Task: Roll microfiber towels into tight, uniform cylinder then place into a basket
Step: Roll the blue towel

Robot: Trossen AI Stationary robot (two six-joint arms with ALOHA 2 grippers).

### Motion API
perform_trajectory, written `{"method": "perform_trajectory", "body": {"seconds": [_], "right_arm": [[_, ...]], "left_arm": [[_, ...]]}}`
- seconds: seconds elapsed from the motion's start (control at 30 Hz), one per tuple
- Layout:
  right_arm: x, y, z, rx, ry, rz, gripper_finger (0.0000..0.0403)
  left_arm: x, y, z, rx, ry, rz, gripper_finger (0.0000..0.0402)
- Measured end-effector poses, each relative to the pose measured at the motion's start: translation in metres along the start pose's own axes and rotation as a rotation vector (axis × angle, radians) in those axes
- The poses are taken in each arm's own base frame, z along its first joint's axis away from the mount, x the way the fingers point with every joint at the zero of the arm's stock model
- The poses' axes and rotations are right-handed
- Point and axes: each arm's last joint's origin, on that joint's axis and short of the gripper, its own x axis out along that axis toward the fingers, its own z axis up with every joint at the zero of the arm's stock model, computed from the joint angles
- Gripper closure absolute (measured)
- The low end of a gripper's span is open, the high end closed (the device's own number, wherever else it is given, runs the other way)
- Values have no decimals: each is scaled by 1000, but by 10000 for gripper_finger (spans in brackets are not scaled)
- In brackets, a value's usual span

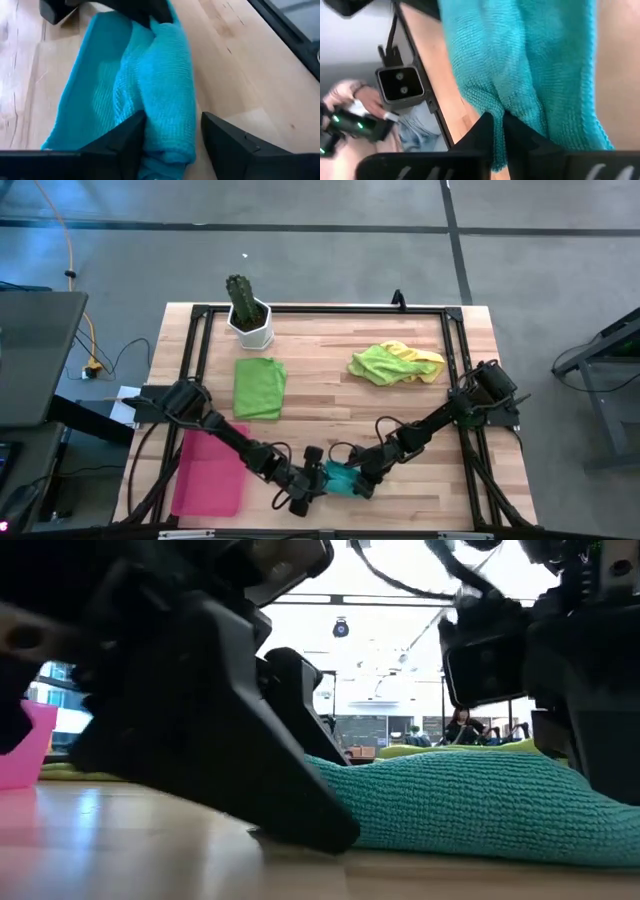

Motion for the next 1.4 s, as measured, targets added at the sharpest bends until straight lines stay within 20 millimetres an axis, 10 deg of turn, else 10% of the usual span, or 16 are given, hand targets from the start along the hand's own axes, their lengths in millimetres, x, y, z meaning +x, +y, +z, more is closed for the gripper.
{"method": "perform_trajectory", "body": {"seconds": [0.4, 0.6, 1.4], "right_arm": [[-16, 13, 2, -818, -57, 31, 271], [-24, 20, 2, -1131, -82, 38, 269], [-43, 53, -33, -1437, -254, -81, 270]], "left_arm": [[0, -5, 2, -367, 25, -166, 376], [0, -7, 1, -555, 67, -222, 383], [3, 7, 5, -811, 127, -276, 374]]}}
